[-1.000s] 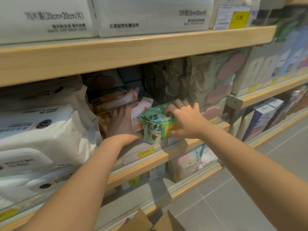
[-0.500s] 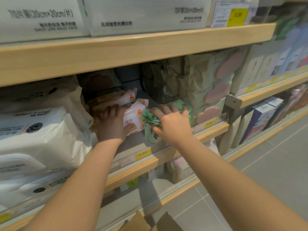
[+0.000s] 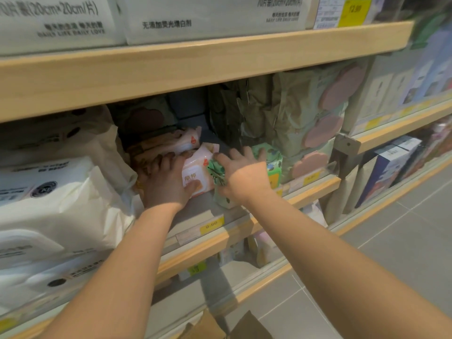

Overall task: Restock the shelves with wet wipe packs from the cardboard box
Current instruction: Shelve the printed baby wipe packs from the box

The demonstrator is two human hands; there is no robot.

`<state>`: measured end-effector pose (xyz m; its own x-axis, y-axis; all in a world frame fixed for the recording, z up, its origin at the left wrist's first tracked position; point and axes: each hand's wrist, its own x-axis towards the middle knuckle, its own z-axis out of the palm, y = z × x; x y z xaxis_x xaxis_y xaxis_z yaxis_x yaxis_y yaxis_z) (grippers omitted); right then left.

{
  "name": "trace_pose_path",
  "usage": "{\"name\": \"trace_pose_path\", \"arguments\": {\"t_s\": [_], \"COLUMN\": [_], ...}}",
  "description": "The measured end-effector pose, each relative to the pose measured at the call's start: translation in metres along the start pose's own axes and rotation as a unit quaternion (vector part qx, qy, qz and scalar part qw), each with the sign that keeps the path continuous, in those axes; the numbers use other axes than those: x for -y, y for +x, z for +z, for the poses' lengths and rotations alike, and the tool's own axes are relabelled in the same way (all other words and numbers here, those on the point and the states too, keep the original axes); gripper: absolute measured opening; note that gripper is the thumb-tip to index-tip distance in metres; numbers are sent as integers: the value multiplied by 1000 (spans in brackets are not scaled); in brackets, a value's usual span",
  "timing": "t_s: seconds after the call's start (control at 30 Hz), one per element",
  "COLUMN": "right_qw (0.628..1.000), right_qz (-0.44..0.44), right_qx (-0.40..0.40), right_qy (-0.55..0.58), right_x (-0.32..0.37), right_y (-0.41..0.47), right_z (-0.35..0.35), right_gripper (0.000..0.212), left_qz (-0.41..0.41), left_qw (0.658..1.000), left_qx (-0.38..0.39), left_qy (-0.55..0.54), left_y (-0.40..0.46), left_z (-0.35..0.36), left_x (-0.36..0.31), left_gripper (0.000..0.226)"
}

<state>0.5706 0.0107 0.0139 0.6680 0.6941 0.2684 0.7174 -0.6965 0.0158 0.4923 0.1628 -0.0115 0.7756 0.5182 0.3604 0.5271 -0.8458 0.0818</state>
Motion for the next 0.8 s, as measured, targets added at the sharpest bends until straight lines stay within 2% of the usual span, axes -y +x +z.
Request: {"name": "trace_pose_path", "arguments": {"t_s": [0.1,0.43,0.53,0.67,0.73,0.8], "right_qw": [998,999,1000,981,979,982], "right_qz": [-14,19,23,30,27,21], "right_qx": [-44,-42,9,180,168,114], "right_qy": [-31,-14,-10,59,114,149], "right_x": [-8,-11,-9,-15,-18,-16], "right_y": [-11,0,3,7,-4,-25], "right_z": [2,11,3,-31,-46,-58], "right_gripper": [66,67,74,94,92,84], "left_qz": [6,6,5,-6,-22,10], "left_qw": [1000,1000,1000,995,988,985], "left_qx": [-8,-12,5,89,119,104], "left_qy": [-9,-23,-16,-32,-99,-141], "left_y": [0,-3,-3,-2,-17,-48], "left_z": [-1,-3,-3,-19,-37,-61], "left_x": [-1,4,2,-6,-11,-14], "left_gripper": [73,74,75,78,70,50]}}
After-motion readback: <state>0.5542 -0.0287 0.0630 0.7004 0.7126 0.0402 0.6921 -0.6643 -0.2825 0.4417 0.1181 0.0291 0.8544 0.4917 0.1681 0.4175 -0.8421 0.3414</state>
